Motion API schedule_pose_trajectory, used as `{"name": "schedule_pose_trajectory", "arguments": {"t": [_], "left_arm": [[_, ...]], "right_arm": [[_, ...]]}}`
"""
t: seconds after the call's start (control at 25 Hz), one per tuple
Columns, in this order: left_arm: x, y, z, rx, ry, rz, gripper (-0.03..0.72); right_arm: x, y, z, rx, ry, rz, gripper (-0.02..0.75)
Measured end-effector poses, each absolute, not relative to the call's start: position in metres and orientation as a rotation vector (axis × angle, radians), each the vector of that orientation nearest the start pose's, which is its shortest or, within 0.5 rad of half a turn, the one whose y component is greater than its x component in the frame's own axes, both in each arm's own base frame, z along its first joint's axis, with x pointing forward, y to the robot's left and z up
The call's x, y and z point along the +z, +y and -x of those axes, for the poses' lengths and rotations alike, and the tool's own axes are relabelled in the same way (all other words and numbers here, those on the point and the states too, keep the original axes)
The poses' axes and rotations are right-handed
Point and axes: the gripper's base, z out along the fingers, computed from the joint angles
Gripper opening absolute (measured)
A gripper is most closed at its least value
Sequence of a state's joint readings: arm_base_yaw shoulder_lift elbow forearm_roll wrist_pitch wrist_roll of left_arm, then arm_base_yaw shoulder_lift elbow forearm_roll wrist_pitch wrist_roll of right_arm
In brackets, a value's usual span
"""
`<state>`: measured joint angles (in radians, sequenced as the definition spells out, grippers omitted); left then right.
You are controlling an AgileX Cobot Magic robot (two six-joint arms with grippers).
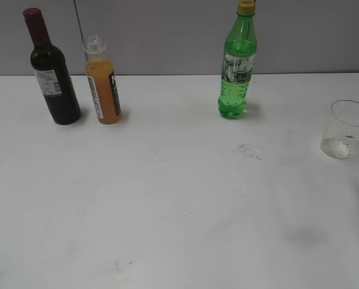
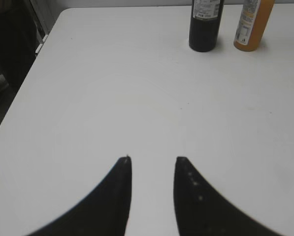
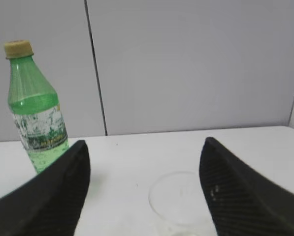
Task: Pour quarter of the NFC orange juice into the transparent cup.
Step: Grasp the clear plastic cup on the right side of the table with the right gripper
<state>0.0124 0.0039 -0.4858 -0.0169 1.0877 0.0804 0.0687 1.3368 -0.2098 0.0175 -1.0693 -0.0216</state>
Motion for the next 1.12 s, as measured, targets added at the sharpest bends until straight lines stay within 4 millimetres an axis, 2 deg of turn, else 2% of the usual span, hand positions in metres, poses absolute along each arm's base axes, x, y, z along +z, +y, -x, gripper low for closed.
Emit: {"name": "schedule_pose_trajectory", "arguments": {"t": [0.08, 0.2, 0.36, 0.52, 0.68, 0.84, 1.0, 1.12], "left_arm": [[0.271, -0.001, 0.004, 0.036, 2.088, -0.072, 0.234], [0.271, -0.001, 0.004, 0.036, 2.085, -0.072, 0.234], [0.271, -0.001, 0.005, 0.036, 2.082, -0.072, 0.234], [0.271, -0.001, 0.005, 0.036, 2.078, -0.072, 0.234], [0.271, -0.001, 0.005, 0.036, 2.078, -0.072, 0.234], [0.271, -0.001, 0.005, 0.036, 2.078, -0.072, 0.234], [0.271, -0.001, 0.005, 0.036, 2.078, -0.072, 0.234], [0.271, -0.001, 0.005, 0.036, 2.078, -0.072, 0.234]], "right_arm": [[0.191, 0.012, -0.195, 0.029, 1.55, 0.049, 0.536], [0.163, 0.008, -0.179, 0.007, 1.676, 0.02, 0.536], [0.129, 0.006, -0.179, -0.021, 1.86, 0.029, 0.533], [0.108, 0.006, -0.187, -0.033, 1.965, 0.033, 0.532], [0.098, 0.007, -0.204, -0.035, 1.983, 0.022, 0.533], [0.096, 0.006, -0.219, -0.026, 1.959, -0.034, 0.545], [0.098, 0.006, -0.229, -0.024, 1.931, -0.048, 0.647], [0.1, 0.007, -0.233, -0.02, 1.914, -0.045, 0.669]]}}
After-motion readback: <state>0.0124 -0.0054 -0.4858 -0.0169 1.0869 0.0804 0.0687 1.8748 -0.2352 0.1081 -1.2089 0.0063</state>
